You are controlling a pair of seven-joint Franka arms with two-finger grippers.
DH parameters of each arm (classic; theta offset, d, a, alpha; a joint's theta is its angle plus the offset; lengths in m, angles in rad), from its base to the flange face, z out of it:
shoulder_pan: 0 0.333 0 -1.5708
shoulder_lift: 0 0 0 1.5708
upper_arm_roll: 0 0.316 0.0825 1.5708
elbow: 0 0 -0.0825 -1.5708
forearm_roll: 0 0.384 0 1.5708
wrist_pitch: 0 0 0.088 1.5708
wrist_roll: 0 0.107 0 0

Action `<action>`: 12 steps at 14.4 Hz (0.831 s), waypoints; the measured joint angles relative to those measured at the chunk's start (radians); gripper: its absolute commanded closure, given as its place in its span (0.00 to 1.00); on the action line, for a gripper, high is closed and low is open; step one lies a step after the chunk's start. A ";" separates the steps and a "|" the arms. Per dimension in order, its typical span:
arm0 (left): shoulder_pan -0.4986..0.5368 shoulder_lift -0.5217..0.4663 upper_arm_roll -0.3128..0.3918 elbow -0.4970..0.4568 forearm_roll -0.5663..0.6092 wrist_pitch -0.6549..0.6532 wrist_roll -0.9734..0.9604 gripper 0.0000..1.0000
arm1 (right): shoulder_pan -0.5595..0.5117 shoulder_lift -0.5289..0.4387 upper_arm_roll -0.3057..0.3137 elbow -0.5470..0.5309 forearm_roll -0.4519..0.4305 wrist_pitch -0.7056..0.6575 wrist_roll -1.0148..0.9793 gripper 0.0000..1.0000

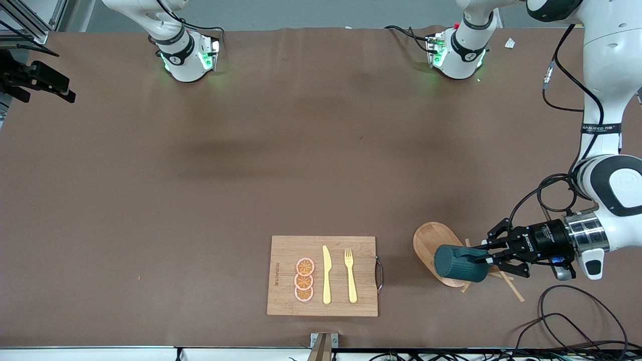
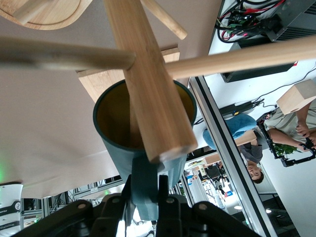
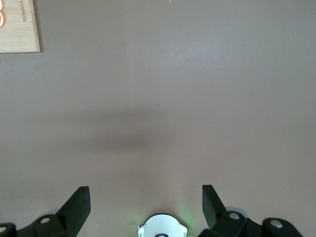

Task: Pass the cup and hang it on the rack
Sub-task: 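Hook the mug handle onto a rack peg with the left gripper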

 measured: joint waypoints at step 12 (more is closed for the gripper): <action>0.016 0.025 0.000 0.000 0.000 0.033 0.042 0.74 | 0.005 0.000 0.001 0.000 0.000 0.000 0.000 0.00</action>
